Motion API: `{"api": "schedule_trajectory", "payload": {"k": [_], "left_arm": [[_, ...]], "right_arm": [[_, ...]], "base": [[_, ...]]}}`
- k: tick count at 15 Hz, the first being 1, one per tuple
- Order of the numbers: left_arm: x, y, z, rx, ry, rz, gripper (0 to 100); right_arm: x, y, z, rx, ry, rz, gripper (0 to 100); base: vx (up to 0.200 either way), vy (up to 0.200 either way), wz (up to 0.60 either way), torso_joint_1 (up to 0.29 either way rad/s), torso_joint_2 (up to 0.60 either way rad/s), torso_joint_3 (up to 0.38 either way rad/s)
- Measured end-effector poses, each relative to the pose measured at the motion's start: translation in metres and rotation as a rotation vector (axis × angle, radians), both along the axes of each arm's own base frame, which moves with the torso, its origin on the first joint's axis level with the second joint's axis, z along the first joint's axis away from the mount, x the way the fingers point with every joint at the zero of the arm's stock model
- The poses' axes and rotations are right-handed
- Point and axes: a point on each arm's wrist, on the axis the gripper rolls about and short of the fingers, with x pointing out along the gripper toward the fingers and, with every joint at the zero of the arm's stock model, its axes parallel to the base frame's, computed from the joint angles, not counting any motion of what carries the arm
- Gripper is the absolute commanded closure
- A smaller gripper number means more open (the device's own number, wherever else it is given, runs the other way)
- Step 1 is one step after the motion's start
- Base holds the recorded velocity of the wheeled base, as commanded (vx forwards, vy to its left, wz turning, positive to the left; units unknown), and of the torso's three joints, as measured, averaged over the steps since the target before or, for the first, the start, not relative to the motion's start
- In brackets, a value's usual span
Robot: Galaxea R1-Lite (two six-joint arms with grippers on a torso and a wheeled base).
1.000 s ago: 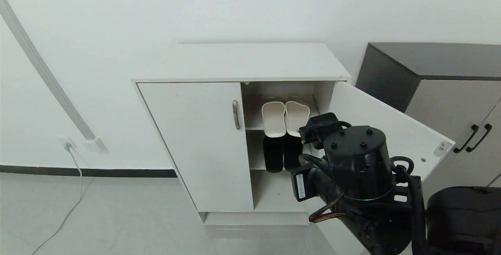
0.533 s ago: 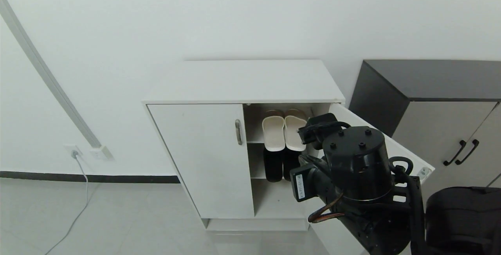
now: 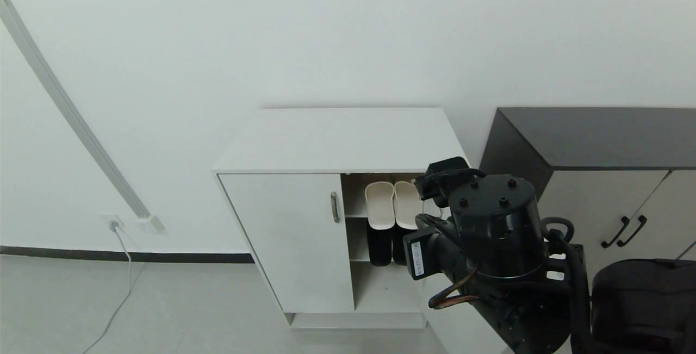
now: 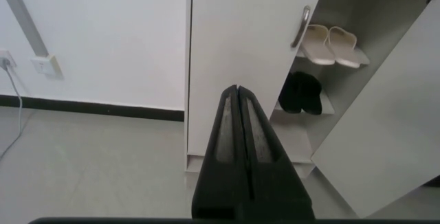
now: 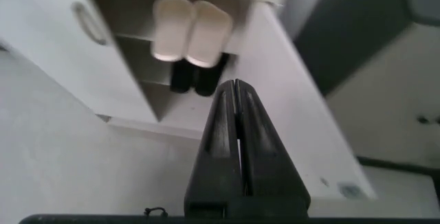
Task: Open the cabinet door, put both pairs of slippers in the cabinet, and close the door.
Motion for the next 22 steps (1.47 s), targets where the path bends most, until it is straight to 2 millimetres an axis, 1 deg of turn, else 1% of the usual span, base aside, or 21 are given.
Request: {"api": "schedule_trajectory", "payload": {"k": [4, 13, 19, 22], "left_arm": [[0.0, 0.0, 0.0001, 0.0, 0.0, 0.001, 100], [0.0, 0.0, 0.0, 0.0, 0.0, 0.0, 100], [0.0, 0.0, 0.0, 0.0, 0.0, 0.0, 100], [0.0, 0.0, 0.0, 0.0, 0.0, -0.001, 100]], "right_arm": [[0.0041, -0.0024, 0.0027, 0.008, -0.02, -0.011, 100], [0.0041, -0.0043, -0.0001, -0.003, -0.024, -0.008, 100], [0.0057, -0.0045, -0.0017, -0.003, -0.021, -0.002, 100], [0.0057, -0.0046, -0.0018, -0.003, -0.02, -0.001, 100]], "base": [[0.0, 0.0, 0.0, 0.159, -0.33, -0.187], [0.0, 0.0, 0.0, 0.0, 0.0, 0.0], [0.0, 0.0, -0.6, 0.003, 0.0, -0.002], [0.0, 0.0, 0.0, 0.0, 0.0, 0.0]]}}
